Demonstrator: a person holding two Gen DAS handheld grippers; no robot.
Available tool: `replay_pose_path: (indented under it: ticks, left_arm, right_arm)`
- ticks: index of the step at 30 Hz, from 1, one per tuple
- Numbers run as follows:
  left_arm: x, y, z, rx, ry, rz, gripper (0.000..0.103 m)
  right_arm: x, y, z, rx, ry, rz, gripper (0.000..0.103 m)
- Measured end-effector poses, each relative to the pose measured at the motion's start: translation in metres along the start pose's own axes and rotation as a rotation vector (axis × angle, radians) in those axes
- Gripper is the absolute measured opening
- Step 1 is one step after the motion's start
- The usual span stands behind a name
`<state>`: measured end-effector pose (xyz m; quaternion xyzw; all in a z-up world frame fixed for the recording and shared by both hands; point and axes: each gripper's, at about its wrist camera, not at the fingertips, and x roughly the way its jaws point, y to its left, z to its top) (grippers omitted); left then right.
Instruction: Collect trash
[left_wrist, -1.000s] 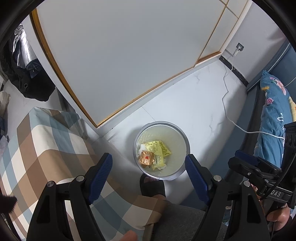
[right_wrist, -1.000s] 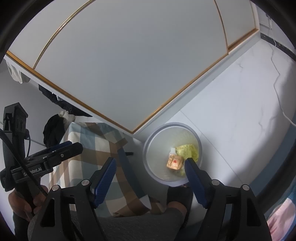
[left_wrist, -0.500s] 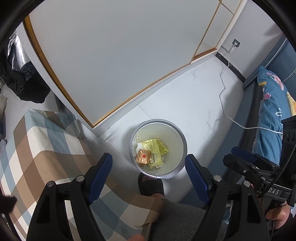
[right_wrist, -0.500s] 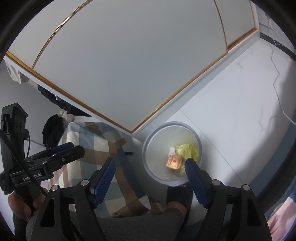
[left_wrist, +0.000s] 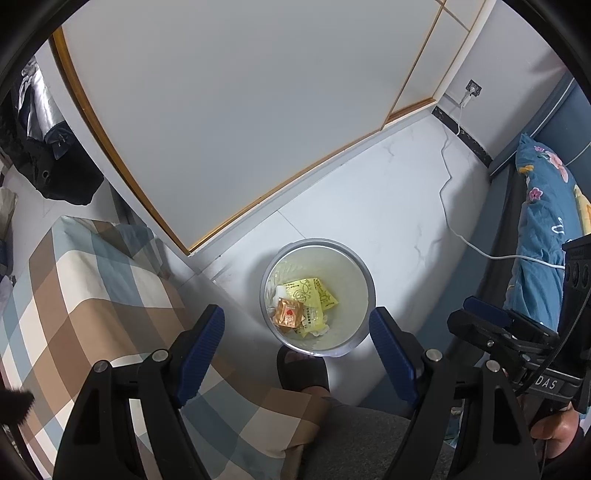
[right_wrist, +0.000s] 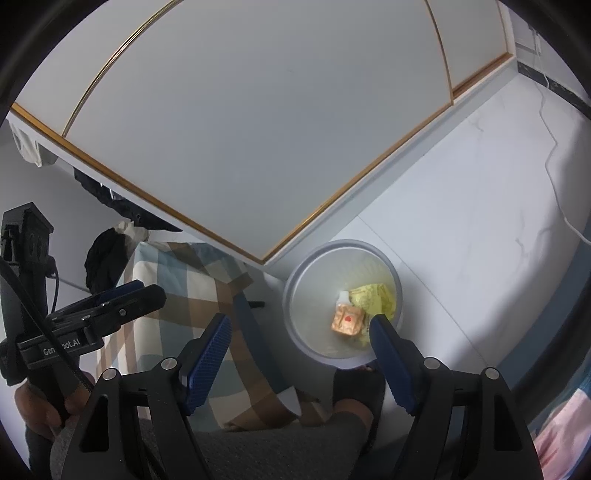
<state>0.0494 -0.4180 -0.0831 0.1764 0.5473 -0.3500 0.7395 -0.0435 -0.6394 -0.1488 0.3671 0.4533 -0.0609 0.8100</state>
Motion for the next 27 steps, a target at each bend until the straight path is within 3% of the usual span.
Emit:
replay_pose_path:
  ticks: [19, 27]
  left_arm:
    - [0.0003, 0.0005, -0.0004, -0.007, -0.006, -0.002, 0.078]
    - [-0.0078, 0.0052, -0.0004, -0.038, -0.050, -0.005, 0.078]
  right_arm:
    - [0.0017, -0.0019, -0.0012, 0.010, 0.004, -0.010, 0.078]
    - [-0.0005, -0.0010, -0.0009, 0.001, -0.003, -0.019, 0.078]
